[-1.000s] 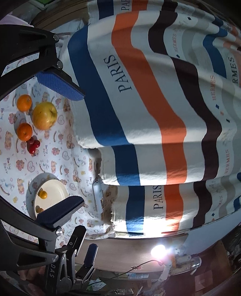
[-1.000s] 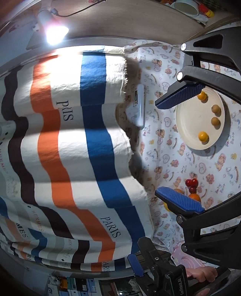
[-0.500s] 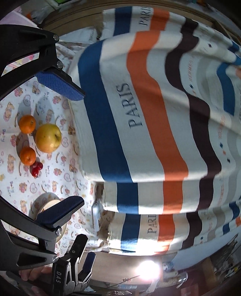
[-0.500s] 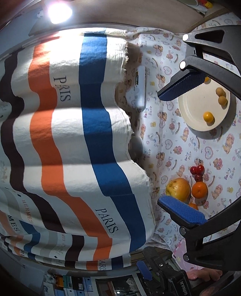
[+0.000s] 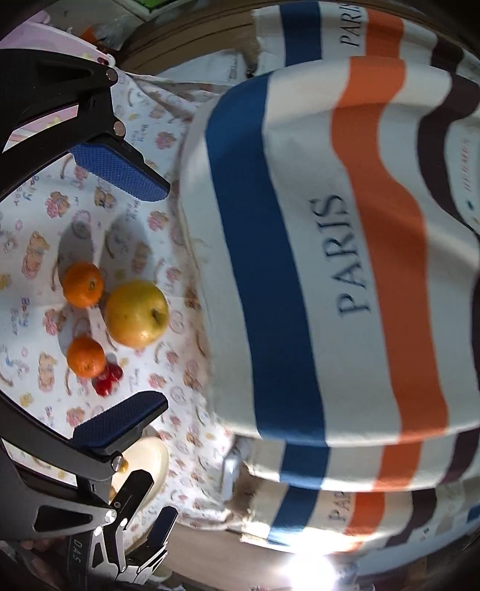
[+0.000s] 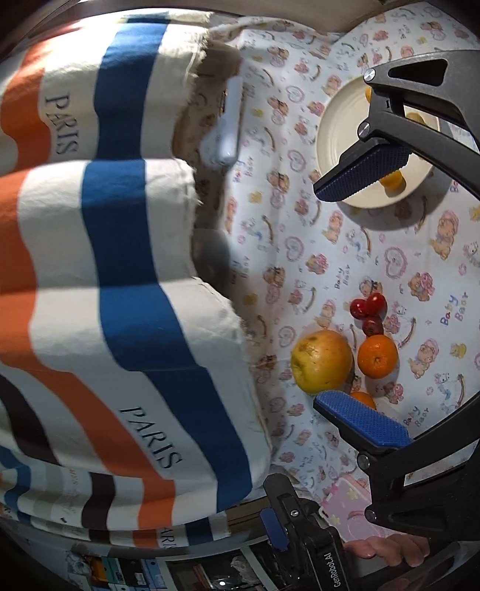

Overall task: Organize fruits
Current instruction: 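Withdraw both open tools and move them toward the mandarin oranges, then grasp a mandarin orange with the right tool while the left tool grasps another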

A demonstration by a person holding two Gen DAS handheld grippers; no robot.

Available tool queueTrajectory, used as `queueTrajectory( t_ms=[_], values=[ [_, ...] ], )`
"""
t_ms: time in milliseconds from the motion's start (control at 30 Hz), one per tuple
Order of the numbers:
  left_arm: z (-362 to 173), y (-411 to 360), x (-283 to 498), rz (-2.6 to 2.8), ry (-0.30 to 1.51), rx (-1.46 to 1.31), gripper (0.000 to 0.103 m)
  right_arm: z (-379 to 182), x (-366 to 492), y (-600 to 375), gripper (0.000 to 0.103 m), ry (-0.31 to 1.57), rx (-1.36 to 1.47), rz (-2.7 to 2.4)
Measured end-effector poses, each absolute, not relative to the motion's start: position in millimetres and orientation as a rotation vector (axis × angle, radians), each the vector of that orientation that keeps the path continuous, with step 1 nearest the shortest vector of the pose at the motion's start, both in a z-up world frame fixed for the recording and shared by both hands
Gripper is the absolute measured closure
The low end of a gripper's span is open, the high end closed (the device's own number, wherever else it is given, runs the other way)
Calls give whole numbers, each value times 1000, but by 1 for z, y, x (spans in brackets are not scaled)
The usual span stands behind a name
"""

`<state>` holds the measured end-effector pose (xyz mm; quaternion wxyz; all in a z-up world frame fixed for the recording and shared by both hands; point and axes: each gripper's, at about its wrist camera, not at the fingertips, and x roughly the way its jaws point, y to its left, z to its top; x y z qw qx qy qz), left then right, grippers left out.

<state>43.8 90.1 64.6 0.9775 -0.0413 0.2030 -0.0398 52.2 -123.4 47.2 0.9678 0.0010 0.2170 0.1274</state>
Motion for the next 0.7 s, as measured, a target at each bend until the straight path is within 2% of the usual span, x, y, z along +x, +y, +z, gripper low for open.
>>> queueTrajectory(
  t_ms=[300, 567, 700],
  values=[
    [43, 98, 64, -46, 550, -115, 1, 15, 88, -90, 0, 591, -2, 291],
    [34, 119, 75, 6, 593, -184, 1, -18, 113, -62, 1, 711, -4, 344],
    [28, 127, 81, 26, 614, -211, 1, -32, 118, -53, 11, 730, -42, 376]
  ],
)
